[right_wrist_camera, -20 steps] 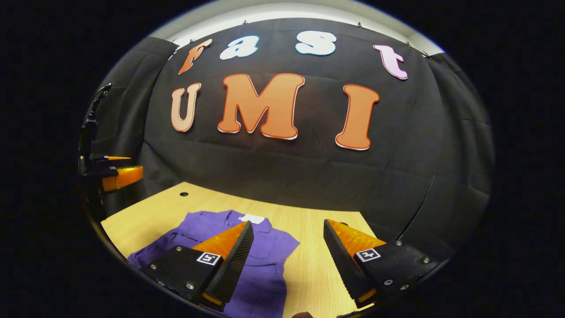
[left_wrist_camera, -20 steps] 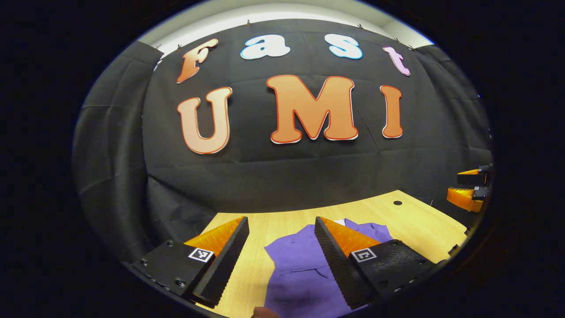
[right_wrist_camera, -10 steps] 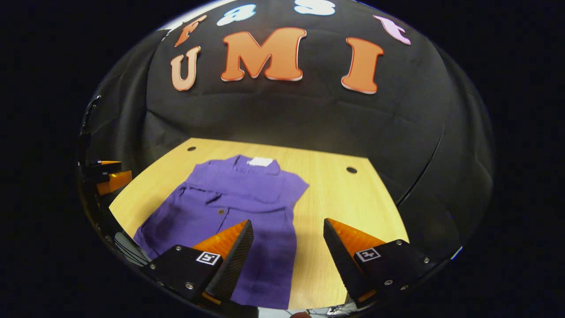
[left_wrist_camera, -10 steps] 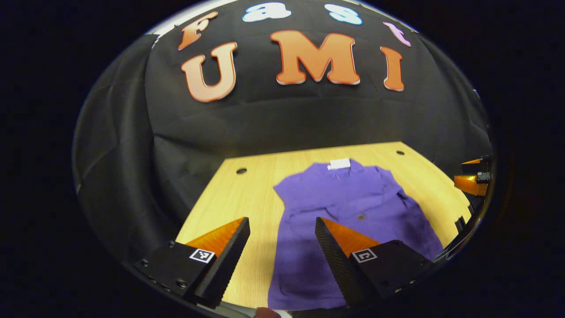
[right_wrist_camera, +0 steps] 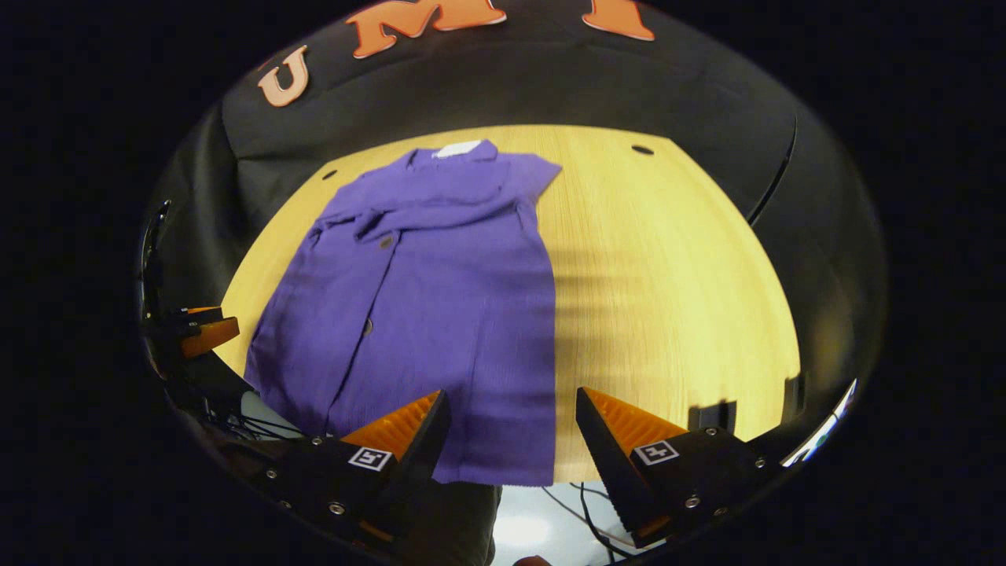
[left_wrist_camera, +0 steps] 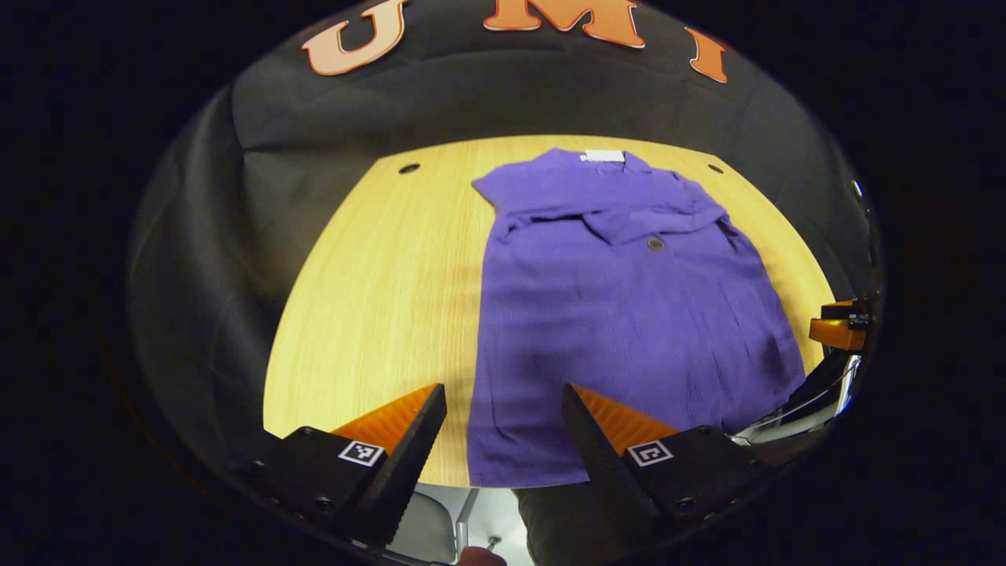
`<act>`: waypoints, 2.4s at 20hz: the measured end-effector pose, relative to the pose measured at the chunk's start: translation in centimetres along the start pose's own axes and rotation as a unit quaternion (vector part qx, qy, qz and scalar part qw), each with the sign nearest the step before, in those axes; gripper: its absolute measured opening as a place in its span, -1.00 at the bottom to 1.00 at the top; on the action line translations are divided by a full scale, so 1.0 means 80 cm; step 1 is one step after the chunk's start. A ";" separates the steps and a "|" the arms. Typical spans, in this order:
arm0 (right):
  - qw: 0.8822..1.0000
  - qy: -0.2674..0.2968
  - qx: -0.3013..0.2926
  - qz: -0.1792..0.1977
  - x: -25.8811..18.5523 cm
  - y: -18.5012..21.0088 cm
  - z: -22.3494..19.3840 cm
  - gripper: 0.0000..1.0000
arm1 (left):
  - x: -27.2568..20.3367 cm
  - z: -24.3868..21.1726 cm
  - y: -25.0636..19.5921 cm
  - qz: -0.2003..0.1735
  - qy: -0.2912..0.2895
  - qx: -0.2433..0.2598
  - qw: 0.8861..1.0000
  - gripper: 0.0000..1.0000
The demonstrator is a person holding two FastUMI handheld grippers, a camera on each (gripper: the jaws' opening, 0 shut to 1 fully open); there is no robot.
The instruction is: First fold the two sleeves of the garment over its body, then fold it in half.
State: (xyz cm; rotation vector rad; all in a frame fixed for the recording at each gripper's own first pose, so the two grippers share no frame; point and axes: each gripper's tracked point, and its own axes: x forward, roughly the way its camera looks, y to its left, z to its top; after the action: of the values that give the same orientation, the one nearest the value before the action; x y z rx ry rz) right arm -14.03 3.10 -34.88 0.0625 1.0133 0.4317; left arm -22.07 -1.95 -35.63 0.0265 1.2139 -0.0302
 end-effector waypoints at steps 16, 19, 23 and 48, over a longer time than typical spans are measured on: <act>0.989 0.151 0.010 -0.005 0.025 -0.003 -0.106 0.91 | 0.049 -0.102 0.000 -0.025 0.166 -0.028 0.985 0.94; 0.986 0.165 -0.006 -0.007 0.024 0.010 -0.112 0.93 | 0.050 -0.102 -0.003 -0.030 0.176 -0.035 0.983 0.94; 0.981 0.193 -0.002 0.004 0.023 0.027 -0.117 0.10 | 0.053 -0.104 -0.009 -0.037 0.208 -0.025 0.977 0.86; 0.988 0.059 0.135 0.036 -0.015 0.077 0.051 -0.89 | 0.018 0.067 -0.011 -0.160 0.136 0.000 0.978 -0.82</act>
State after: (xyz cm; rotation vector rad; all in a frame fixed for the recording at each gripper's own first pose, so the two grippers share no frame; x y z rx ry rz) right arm -13.20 8.90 -30.19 0.3206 1.1849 0.3653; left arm -16.56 -3.04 -35.07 -0.1701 1.4830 -0.3163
